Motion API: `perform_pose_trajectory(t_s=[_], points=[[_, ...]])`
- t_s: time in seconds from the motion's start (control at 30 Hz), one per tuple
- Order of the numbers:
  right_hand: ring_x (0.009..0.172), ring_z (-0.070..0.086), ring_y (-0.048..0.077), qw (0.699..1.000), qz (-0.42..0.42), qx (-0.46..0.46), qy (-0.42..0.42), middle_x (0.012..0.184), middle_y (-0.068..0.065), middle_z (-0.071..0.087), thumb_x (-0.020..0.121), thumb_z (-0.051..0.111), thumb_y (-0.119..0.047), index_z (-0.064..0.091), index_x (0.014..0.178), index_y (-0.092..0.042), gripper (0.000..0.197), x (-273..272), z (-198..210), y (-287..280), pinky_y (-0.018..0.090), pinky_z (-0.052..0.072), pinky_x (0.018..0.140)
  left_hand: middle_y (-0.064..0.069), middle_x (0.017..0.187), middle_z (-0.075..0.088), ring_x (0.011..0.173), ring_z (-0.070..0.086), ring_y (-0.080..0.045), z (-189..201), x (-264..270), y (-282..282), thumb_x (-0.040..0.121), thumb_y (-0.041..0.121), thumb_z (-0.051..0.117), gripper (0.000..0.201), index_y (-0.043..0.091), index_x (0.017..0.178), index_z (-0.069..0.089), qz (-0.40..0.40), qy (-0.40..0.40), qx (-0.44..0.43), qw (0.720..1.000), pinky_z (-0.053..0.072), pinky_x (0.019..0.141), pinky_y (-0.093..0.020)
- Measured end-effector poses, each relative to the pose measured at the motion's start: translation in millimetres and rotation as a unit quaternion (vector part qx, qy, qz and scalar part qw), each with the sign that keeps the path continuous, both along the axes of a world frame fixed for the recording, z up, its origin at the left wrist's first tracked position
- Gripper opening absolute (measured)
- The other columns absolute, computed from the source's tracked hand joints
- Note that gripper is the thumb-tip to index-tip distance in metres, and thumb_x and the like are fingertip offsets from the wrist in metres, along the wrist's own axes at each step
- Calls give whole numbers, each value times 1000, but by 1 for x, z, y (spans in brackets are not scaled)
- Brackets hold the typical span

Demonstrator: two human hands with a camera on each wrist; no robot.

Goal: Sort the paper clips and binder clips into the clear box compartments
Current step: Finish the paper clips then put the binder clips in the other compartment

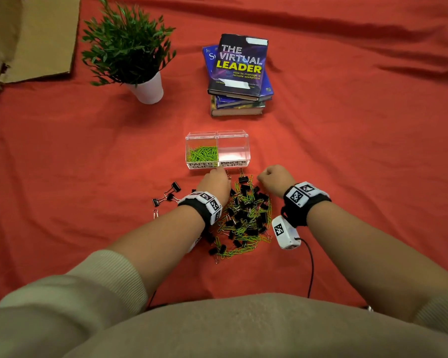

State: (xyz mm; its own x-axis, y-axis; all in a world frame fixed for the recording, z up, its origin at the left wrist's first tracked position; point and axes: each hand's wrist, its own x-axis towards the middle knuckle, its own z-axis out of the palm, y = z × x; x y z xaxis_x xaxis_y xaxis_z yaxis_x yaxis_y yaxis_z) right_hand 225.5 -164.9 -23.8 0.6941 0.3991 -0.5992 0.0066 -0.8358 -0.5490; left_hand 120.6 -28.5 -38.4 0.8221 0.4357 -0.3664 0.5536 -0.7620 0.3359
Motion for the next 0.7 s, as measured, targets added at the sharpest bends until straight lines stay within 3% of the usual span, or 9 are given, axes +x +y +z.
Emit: perform_pose_trajectory(t_s=[0.1,0.2,0.27,0.4,0.53,0.6,0.7], points=[[60,52,24,991,88,-84,-60,61,6,52,88,57,-28,47,59,-8,36,-5,-2,14,31,45,52,-16,106,63,98,61,-34,-2,4,3,94,15,51,21,2,110,52,-2,12,22,1000,49,78,-40],[59,52,24,978,135,-131,-95,57,4,46,86,62,-37,43,56,-10,46,-12,0,23,25,35,43,-16,103,64,96,62,-34,2,6,8,93,16,55,19,2,105,55,0,29,10,1000,50,77,-39],[60,52,24,974,152,-142,-94,57,4,45,86,63,-40,42,55,-9,49,-17,0,27,25,33,43,-18,105,64,96,62,-35,4,4,7,91,7,52,17,0,107,55,-27,38,24,999,51,78,-41],[57,47,24,973,168,-131,-85,56,4,41,90,59,-34,38,53,-9,50,-22,-2,32,28,36,50,-19,113,60,102,59,-37,3,-2,3,91,1,43,25,-1,115,50,-63,44,48,996,47,78,-44],[45,36,19,973,199,-80,-86,50,3,34,92,53,-21,32,49,-11,49,-23,-6,24,26,29,45,-18,115,58,104,57,-36,0,-4,2,95,17,48,26,2,116,48,-57,25,32,998,46,79,-42],[46,36,17,973,211,-54,-75,52,2,37,94,52,-21,34,51,-14,46,-21,-6,18,27,32,49,-17,114,58,104,58,-35,-1,-3,2,95,20,52,27,2,114,50,-60,27,24,998,48,81,-42],[60,45,17,977,204,-49,-46,68,1,49,96,50,-30,47,70,-17,28,-18,0,8,27,38,59,-17,113,60,102,60,-35,0,-1,1,94,15,52,22,1,111,52,-49,43,11,998,48,81,-43]])
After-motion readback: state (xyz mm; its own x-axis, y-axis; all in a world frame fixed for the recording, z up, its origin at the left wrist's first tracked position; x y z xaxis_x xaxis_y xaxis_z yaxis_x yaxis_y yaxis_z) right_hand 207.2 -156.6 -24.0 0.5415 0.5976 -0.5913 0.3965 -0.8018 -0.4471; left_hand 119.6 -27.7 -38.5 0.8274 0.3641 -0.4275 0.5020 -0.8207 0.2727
